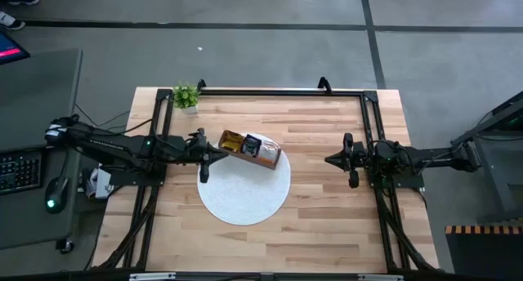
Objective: Pick & Place Tea
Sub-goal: Return to Home Position
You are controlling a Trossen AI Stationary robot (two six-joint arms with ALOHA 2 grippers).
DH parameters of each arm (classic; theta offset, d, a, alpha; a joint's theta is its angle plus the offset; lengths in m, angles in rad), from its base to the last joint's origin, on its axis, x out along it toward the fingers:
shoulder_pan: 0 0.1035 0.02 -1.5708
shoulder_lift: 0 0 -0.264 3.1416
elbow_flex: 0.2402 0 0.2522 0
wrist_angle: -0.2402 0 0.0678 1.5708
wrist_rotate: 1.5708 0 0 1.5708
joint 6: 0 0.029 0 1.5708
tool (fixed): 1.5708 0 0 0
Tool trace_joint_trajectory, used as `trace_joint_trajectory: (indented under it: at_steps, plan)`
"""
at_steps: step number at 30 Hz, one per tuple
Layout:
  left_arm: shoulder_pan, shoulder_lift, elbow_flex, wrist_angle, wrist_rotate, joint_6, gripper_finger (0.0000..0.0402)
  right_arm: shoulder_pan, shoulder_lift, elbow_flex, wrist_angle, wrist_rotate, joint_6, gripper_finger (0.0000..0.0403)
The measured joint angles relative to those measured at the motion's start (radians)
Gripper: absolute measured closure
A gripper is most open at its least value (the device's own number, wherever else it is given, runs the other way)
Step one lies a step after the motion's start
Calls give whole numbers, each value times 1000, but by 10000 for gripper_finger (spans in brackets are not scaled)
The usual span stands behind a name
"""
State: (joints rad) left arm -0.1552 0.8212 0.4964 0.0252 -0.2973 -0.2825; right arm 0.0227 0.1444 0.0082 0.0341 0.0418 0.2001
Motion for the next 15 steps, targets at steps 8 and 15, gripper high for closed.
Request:
trace_joint_trajectory:
  at_steps: [8,15]
  plan:
    - [96,-197,-212,122,108,74,401,0,0,0,0,0,0,391]
    - [109,-430,-350,147,183,157,401,0,0,0,0,0,0,391]
